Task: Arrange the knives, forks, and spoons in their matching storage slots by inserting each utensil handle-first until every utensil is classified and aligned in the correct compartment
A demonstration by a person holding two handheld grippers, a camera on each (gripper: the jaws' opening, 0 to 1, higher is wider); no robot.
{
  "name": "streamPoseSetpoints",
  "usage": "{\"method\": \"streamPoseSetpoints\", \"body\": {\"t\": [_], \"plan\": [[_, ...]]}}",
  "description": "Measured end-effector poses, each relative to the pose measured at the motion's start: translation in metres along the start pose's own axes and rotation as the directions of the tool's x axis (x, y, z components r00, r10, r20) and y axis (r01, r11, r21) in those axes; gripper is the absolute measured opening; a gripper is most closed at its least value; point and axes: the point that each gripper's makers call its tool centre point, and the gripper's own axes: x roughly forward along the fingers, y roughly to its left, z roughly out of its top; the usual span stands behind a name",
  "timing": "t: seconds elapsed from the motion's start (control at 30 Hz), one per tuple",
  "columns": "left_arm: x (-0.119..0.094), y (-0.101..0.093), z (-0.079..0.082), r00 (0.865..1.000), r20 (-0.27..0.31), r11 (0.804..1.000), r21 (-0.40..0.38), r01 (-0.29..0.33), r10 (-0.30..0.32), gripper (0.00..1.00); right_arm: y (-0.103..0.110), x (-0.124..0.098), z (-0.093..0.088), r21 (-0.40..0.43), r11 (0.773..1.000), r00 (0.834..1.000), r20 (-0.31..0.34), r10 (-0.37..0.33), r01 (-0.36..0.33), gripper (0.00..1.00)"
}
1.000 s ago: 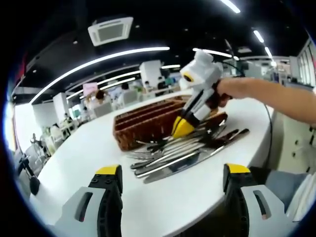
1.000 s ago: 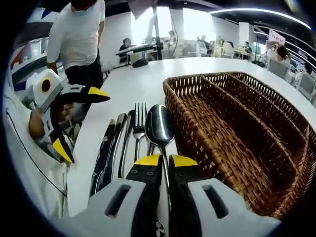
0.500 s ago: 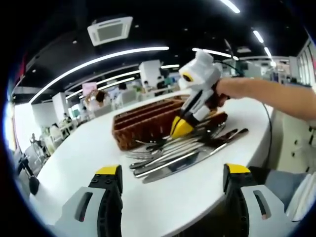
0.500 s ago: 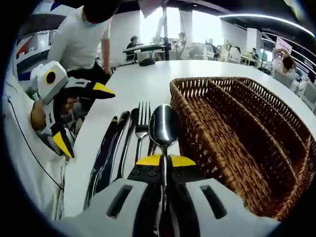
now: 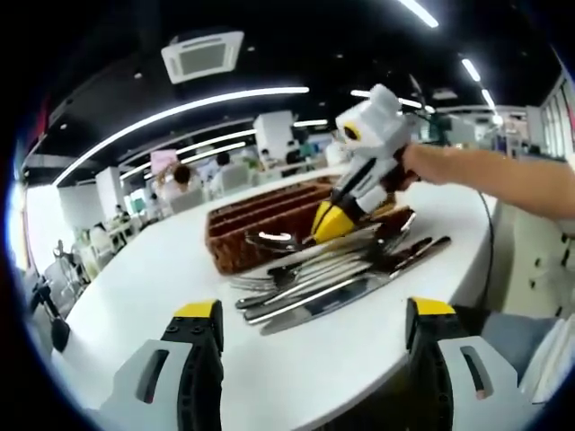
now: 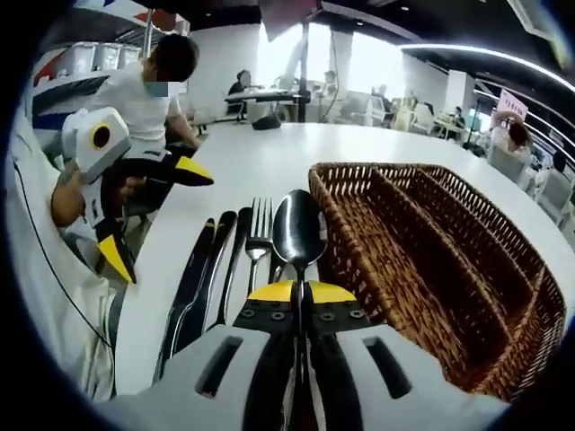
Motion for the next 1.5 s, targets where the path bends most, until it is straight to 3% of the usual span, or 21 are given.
{"method": "streamPoseSetpoints", "body": {"t": [0.33,0.57,1.5], "plan": [[0.001,-0.001,0.002,1.000,0.012,1.000,-0.011,0.007,-0.007,0.84,-0.022,-0.030,0.026,0.006,0.998,0.998,0.029,-0.056,0.056,0.02],[0.005,-0.002,0.004,1.000,0.023,1.000,-0.021,0.014,-0.014,0.84,-0.034,-0.044,0.027,-0.004,0.996,0.996,0.008,-0.084,0.084,0.02],[0.014,0.017,0.016,0.996,0.094,0.996,-0.091,0.008,0.001,0.84,-0.085,-0.047,0.056,-0.069,0.991,0.991,-0.065,-0.115,0.111,0.02]]}}
